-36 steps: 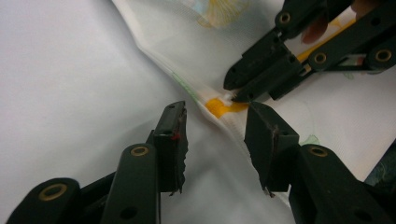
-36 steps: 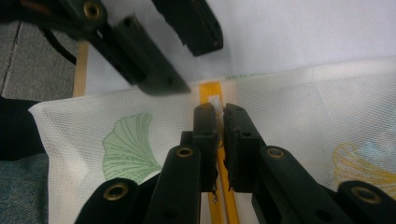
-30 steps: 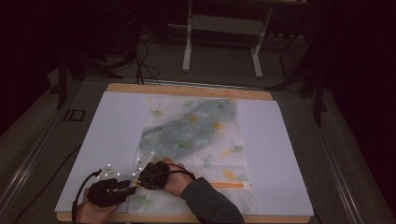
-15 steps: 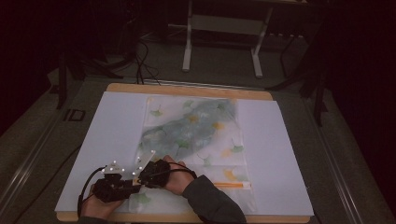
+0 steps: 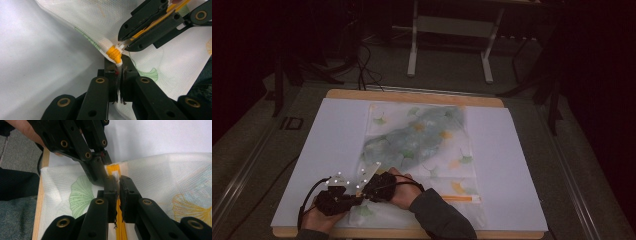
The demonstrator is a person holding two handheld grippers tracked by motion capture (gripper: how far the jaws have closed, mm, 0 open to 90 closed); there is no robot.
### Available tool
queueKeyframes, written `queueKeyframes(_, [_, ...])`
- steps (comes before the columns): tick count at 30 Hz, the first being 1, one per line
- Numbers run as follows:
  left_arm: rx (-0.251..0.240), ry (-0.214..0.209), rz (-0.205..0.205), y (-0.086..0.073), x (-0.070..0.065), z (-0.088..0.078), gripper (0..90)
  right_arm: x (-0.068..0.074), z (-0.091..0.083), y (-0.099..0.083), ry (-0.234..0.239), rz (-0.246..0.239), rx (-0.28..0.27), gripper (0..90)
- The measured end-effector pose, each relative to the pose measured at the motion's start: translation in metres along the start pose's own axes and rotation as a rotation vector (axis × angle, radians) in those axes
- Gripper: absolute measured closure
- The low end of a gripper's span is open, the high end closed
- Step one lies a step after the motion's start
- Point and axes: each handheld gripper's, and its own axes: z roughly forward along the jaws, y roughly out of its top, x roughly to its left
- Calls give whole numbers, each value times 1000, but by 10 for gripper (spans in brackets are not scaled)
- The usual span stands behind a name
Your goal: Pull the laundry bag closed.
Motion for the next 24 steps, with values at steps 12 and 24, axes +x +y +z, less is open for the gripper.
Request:
queueKeyframes(12, [1,7,19,0,0,-1,865,1,3,-3,-6,-13,11,852])
queueKeyframes(24, [-21,15,25,0,-3,-4,866,-1,5,-8,-14,-15,32,852])
